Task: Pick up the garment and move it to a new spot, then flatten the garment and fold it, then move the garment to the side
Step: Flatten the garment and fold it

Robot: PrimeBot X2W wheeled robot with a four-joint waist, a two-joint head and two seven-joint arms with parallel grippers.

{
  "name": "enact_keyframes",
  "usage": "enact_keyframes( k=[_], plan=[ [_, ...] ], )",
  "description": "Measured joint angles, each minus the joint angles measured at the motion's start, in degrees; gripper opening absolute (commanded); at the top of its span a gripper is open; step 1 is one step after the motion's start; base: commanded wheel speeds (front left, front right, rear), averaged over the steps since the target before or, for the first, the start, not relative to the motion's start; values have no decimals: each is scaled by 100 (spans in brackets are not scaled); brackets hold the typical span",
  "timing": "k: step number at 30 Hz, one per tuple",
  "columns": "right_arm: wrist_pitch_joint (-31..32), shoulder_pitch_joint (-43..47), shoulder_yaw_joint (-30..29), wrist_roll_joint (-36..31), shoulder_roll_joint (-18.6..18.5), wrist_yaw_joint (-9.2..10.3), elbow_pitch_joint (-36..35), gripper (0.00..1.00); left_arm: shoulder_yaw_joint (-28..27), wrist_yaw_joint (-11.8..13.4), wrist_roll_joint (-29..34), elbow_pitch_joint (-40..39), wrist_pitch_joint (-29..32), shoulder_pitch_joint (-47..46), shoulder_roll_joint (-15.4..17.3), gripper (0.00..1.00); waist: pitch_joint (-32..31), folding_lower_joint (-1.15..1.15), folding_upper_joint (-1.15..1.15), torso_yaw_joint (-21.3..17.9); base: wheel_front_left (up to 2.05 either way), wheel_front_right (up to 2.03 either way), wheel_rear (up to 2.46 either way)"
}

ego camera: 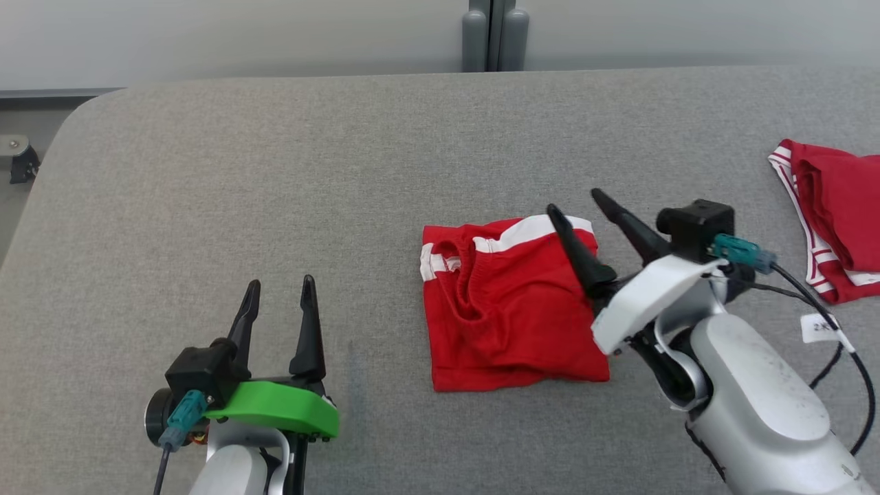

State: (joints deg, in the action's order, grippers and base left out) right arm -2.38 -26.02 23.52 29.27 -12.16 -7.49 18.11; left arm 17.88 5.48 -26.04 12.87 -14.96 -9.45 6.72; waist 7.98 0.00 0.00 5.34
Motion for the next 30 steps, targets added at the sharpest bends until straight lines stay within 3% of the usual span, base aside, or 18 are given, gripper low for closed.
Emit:
enact_keyframes(
  k=[11, 20, 30],
  plan=[
    [-824, 1155, -1579, -1080, 303, 0, -403, 100, -289, -21, 199, -153, -8, 86, -86, 100, -130, 0, 0, -363, 0, 0, 0],
    [-1085, 1852, -1979, -1566, 768, 0, -822, 100, -624, -121, 293, -291, -8, 609, -170, 100, -283, 0, 0, -560, 0, 0, 0],
    [-1141, 2007, -2073, -1720, 902, 0, -888, 100, -721, -196, 409, -347, -8, 890, -248, 100, -403, 0, 0, -559, 0, 0, 0]
  ],
)
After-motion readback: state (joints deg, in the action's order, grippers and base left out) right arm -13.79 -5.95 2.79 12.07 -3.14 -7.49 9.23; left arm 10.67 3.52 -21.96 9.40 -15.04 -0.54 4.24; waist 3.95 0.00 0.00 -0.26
